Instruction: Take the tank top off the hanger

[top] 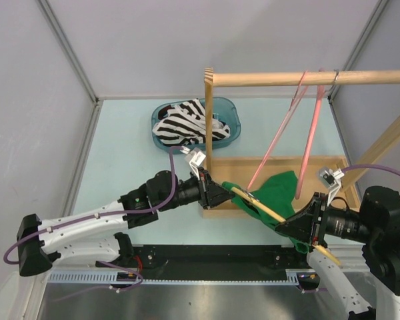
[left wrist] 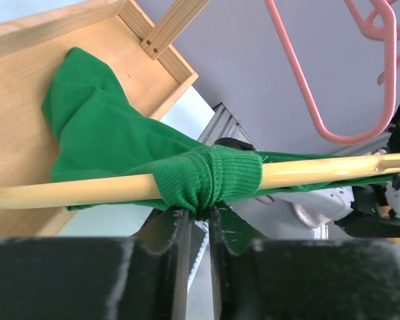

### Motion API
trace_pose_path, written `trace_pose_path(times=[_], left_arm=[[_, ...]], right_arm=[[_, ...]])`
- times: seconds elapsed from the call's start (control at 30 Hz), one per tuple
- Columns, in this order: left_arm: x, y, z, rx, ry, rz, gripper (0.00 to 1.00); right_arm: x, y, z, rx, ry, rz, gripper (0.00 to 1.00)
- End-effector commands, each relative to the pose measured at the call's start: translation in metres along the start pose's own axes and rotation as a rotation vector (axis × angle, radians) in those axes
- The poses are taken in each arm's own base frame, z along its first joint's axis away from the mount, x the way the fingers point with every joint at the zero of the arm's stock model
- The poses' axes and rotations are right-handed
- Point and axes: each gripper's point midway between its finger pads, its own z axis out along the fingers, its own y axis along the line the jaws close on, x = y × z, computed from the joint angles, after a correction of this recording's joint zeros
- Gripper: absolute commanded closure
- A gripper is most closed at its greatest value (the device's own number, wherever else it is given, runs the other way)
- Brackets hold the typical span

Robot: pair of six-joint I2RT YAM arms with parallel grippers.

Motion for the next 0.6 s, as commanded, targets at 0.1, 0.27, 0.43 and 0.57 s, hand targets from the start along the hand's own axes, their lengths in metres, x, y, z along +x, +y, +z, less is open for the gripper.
trace_pose_path(times=[0.1, 0.27, 0.43, 0.57], left_arm=[[-0.033, -0.005, -0.013, -0.059, -0.087, 0.065, 1.0], [-0.049, 0.028, -0.038, -0.217, -0.127, 0.091, 1.0], [-0.048, 0.075, -0.058, -0.353, -0.089, 0.028, 1.0], [-0.047, 0.089, -0.059, -0.351, -0.083, 0.0, 1.0]], right_arm=[[0.006, 0.014, -0.008, -0.033, -0.018, -0.034, 1.0], [0.014, 0.025, -0.017, -0.043, -0.03, -0.058, 1.0], [0.023, 0.05, -0.028, -0.133, -0.053, -0.094, 1.0], [0.024, 0.078, -0.038, -0.242, -0.086, -0.13, 1.0]])
